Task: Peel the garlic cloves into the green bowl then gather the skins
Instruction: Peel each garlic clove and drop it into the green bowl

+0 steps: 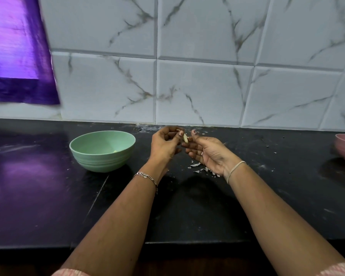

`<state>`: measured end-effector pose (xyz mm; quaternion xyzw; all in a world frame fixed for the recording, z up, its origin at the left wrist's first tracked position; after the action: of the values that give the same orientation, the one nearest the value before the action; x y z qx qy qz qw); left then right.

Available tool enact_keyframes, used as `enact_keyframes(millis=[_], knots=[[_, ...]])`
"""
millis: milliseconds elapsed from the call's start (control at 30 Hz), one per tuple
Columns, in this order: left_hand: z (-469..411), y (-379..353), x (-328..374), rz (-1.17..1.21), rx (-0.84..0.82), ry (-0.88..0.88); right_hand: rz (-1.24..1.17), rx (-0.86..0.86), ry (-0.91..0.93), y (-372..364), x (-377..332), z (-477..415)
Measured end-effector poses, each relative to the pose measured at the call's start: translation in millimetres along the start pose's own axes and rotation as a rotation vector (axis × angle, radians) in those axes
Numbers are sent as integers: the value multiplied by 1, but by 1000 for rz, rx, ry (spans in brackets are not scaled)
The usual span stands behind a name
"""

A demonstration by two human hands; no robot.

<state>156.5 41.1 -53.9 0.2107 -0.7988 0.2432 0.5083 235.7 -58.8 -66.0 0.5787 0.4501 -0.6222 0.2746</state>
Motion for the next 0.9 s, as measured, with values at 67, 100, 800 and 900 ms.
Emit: enact_keyframes(millis=[67,100,800,900], knots=[[0,-2,0,36,-21,-5,-35,-26,-24,-3,3,1],[-1,-2,0,39,-24,-5,-51,-28,-23,-4,3,1],[-4,19,-9,-220,155,66,816,329,359,7,-33,-2],[-5,19,-14,-194,155,105,1063,347,465,-3,-42,5]])
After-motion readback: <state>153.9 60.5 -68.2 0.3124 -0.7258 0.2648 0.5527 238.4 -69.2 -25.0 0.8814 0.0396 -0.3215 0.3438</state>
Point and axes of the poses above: each hand's wrist, its own z-axis away from the middle knuckle, its own y-axis out of the back of the hand, x = y × z, the point moved 9 cm from there along -z, towards the middle knuckle, and after that the axes turned 8 degrees about -x, right-handed, at the moved point
